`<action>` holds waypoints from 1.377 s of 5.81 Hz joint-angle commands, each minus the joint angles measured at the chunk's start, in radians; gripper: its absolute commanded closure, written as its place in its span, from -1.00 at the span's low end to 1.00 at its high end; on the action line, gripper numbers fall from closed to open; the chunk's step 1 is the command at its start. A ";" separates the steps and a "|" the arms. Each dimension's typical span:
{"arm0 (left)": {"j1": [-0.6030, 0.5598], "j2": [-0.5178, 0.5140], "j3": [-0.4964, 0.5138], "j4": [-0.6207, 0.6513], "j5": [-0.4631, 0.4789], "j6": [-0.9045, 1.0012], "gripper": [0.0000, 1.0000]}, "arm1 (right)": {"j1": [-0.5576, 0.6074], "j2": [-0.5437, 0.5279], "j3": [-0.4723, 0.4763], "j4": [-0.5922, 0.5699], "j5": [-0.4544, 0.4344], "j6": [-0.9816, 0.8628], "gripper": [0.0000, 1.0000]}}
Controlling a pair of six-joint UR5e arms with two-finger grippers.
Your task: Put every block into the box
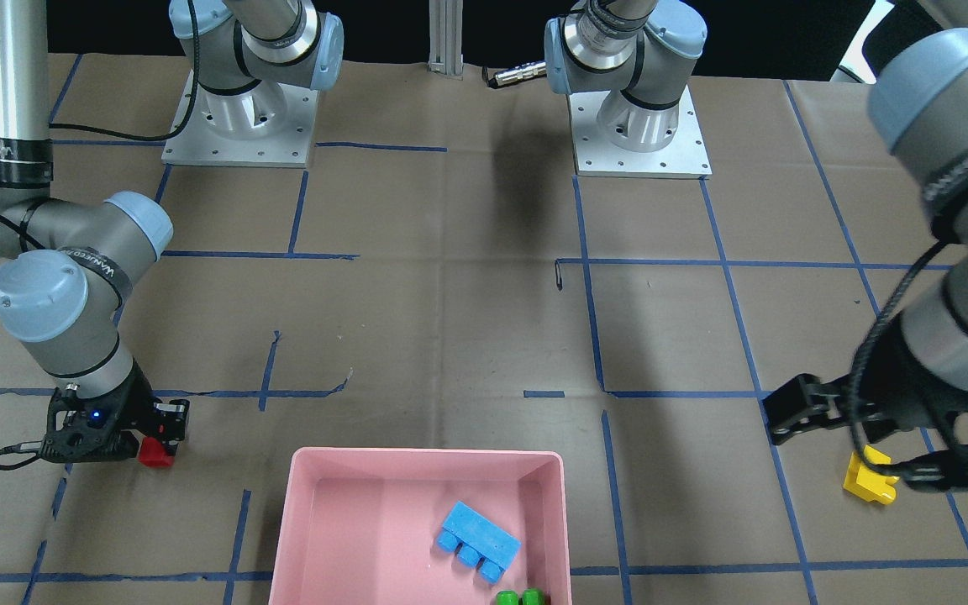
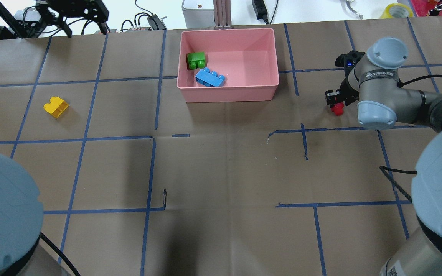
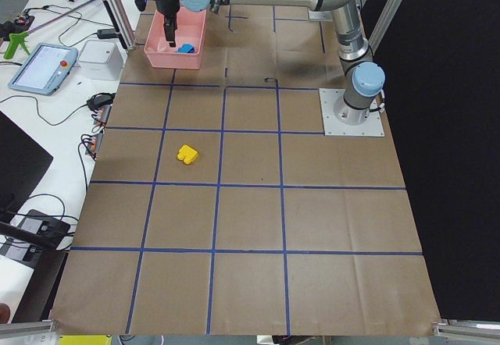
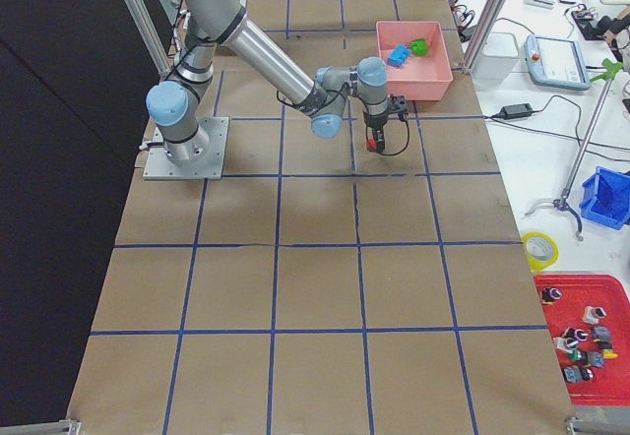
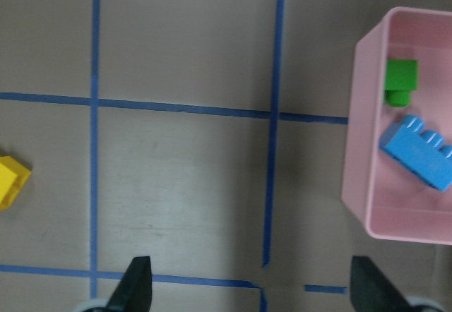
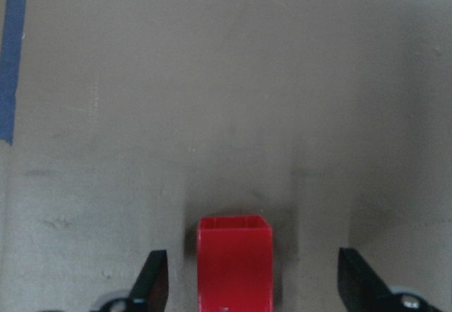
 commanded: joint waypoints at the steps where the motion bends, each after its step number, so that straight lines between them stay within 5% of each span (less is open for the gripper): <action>1: 0.183 -0.010 -0.018 0.004 0.000 0.368 -0.99 | 0.002 -0.001 -0.005 0.003 0.000 0.009 0.74; 2: 0.244 -0.030 -0.016 0.022 0.000 0.599 -0.99 | 0.006 -0.018 -0.051 0.021 0.006 0.015 0.88; 4: 0.252 -0.057 -0.022 0.037 -0.001 0.886 -0.99 | 0.011 -0.084 -0.176 0.279 0.016 0.003 0.95; 6: 0.289 -0.119 -0.088 0.159 -0.007 0.910 -0.99 | 0.164 -0.147 -0.308 0.350 0.285 -0.074 0.95; 8: 0.291 -0.133 -0.264 0.416 -0.012 0.872 -0.99 | 0.258 0.048 -0.460 0.179 0.520 -0.306 0.95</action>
